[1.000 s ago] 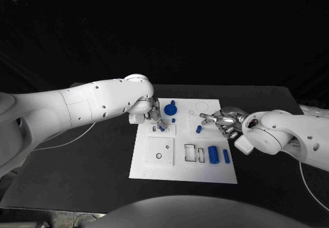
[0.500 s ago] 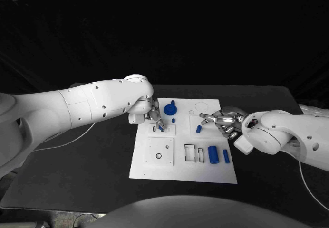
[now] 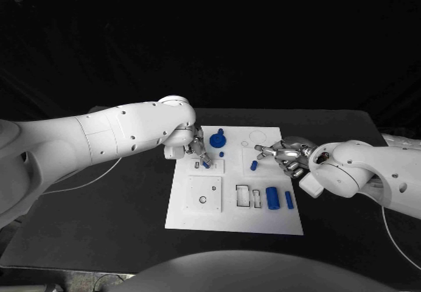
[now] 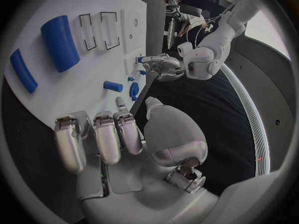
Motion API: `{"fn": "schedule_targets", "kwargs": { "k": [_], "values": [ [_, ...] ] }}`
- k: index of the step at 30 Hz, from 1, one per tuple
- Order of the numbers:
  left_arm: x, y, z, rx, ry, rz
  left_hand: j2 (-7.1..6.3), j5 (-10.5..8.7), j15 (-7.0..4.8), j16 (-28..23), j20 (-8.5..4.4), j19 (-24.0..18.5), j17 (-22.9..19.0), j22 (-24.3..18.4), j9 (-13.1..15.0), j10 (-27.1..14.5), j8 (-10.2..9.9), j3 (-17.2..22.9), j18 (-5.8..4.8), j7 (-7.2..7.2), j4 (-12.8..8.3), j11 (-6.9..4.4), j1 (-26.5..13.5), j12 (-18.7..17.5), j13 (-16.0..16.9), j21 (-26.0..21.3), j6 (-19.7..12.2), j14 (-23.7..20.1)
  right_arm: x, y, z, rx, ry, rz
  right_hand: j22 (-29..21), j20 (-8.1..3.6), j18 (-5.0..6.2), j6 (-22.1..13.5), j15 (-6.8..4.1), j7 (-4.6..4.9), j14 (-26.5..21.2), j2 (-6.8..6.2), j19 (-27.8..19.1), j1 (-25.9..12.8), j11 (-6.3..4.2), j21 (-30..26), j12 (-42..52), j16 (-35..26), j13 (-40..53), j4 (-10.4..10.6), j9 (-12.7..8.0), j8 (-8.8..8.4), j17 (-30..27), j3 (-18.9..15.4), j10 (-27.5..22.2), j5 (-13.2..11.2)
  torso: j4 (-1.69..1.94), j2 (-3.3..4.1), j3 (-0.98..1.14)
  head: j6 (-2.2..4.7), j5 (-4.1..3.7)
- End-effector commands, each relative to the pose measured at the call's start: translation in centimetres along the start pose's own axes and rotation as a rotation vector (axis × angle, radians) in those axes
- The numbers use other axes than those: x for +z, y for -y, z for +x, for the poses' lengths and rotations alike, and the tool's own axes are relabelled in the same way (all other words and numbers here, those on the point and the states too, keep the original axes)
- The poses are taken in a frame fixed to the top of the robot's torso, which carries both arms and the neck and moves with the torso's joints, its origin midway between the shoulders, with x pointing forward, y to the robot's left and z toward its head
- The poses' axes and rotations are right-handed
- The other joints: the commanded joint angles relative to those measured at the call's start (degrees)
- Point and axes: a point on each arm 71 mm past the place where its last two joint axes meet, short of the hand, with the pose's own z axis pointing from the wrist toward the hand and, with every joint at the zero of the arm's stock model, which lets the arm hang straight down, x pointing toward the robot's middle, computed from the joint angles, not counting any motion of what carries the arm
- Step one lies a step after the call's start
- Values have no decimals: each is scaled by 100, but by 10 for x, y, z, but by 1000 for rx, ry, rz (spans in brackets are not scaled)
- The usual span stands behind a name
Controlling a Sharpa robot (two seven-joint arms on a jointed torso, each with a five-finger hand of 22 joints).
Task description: Assemble the parts on the task board
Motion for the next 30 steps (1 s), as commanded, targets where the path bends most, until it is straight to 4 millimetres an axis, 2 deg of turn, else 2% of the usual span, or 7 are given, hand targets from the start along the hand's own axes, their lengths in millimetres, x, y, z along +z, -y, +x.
{"fn": "schedule_targets", "kwargs": {
  "k": [1,9,16,30],
  "values": [
    [0,-6,1,5,-13,-120,56,1,-5,15,-26,603,1505,1510,8,585,40,29,-43,-431,-2,-61,2,14,1507,14,464,596,0,0,2,-6,-11,-5,1510,28,-81,-49,28,190,597,-6,600,67,33,26,16,23,1505,-11,10,22,1510,-35,601,36,2,5,-1,0,2],
    [1,-4,1,7,-14,-118,60,-8,-4,15,-25,603,1505,1510,11,585,34,37,-43,-429,-2,-59,7,14,1507,14,457,596,0,0,2,-5,-11,-5,1510,28,-81,-49,28,190,597,-6,600,67,33,26,16,23,1505,-11,10,22,1510,-35,601,36,-3,4,-1,0,1],
    [3,-5,2,5,-16,-122,64,-15,-3,15,-25,603,1505,1510,13,585,31,45,-43,-427,-3,-57,12,14,1507,14,454,596,0,0,2,-5,-11,-5,1510,28,-81,-49,28,190,597,-6,600,67,33,26,16,23,1505,-11,10,22,1510,-35,601,36,2,1,-1,0,-33],
    [3,-5,3,9,-24,-122,72,-30,0,15,-24,603,1505,1510,18,585,25,60,-43,-424,-4,-54,23,14,1507,14,450,596,0,-1,2,-6,-12,-5,1510,28,-81,-49,28,190,597,-6,600,67,33,26,16,23,1505,-11,10,22,1510,-35,601,36,-1,2,1,0,-18]
  ]
}}
